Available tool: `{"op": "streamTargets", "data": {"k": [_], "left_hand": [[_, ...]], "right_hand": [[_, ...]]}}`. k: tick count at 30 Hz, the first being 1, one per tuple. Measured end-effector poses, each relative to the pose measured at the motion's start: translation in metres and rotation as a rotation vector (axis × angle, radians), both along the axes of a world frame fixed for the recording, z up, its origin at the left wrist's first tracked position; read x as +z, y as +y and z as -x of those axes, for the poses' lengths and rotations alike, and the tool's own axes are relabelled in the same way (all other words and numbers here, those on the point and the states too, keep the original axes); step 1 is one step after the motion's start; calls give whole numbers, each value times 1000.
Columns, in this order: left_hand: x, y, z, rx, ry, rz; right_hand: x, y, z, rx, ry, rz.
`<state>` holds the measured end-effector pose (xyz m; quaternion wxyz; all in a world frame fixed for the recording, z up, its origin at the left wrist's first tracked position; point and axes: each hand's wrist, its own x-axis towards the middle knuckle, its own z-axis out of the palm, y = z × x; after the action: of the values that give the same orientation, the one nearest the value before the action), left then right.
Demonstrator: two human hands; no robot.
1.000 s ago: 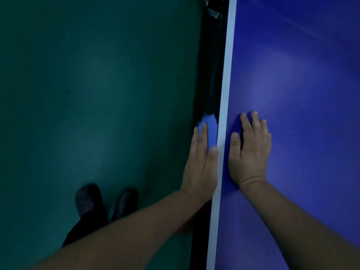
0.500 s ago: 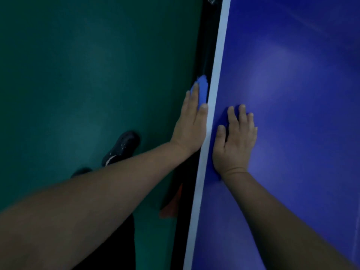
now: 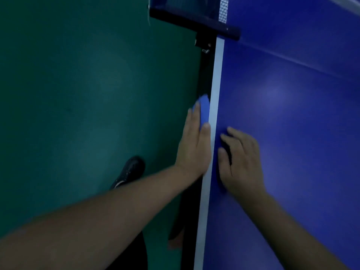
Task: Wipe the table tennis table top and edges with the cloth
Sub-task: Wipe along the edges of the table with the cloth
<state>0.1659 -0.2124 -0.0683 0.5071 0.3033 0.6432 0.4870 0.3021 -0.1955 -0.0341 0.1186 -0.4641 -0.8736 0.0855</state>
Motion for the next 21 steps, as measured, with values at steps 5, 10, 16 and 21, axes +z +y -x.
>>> {"op": "streamTargets", "data": {"k": [5, 10, 16, 21], "left_hand": [[-13, 40, 18, 14, -7, -72], [-3, -80, -25, 24, -202, 60], [-14, 42, 18, 72, -78, 6], [-18, 94, 36, 81, -23, -79]], "right_hand": [[-14, 68, 38, 42, 48, 46], [-15, 66, 37, 16, 88, 79], [-14, 69, 39, 21, 59, 69], [-12, 68, 40, 11, 56, 74]]}}
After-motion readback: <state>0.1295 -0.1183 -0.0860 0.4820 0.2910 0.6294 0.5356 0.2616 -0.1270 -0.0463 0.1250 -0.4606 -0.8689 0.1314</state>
